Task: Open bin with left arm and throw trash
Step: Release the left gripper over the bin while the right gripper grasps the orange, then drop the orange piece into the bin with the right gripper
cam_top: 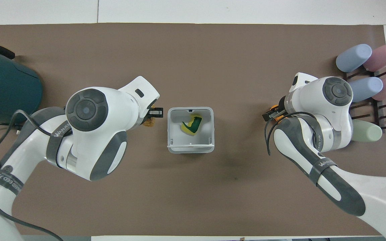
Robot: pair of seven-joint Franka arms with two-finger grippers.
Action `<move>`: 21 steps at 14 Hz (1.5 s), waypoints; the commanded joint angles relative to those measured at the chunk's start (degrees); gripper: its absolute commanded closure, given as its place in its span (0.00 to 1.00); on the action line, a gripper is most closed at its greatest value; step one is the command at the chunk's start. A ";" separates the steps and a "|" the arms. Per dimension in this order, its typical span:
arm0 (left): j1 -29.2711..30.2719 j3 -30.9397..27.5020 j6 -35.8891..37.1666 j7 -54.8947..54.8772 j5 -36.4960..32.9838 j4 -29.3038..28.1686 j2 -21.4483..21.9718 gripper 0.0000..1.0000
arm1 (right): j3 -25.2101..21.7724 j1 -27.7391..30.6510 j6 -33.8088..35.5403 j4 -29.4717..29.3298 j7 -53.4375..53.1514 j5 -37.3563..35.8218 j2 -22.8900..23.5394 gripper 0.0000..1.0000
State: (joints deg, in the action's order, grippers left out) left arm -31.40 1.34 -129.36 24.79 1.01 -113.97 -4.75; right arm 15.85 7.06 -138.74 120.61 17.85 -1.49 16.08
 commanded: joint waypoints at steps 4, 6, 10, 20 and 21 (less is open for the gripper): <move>-6.48 0.07 -0.27 2.89 2.94 1.47 0.01 1.00 | 0.68 0.85 5.04 -2.29 -0.62 -0.44 -1.40 1.00; -6.57 0.07 -4.13 2.72 4.09 1.20 -0.26 0.85 | 0.76 0.94 11.09 -7.38 -3.51 -0.27 -1.40 1.00; -7.45 0.07 -1.95 2.80 4.09 1.20 0.00 0.00 | 0.94 0.15 21.13 -15.83 -12.30 0.26 -1.31 1.00; 11.16 -0.64 14.49 -11.84 3.65 2.25 10.20 0.00 | 4.63 -7.13 25.37 -27.26 -41.62 4.92 1.15 1.00; 13.27 -0.64 15.19 -13.61 3.48 2.87 10.20 0.00 | 4.63 -9.06 24.49 -27.62 -46.11 4.75 1.59 1.00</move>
State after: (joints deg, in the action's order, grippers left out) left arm -21.42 0.20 -115.93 15.17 3.91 -111.67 5.41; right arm 20.15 0.75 -114.60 96.47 -20.67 2.83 15.17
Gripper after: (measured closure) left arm 0.000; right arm 0.604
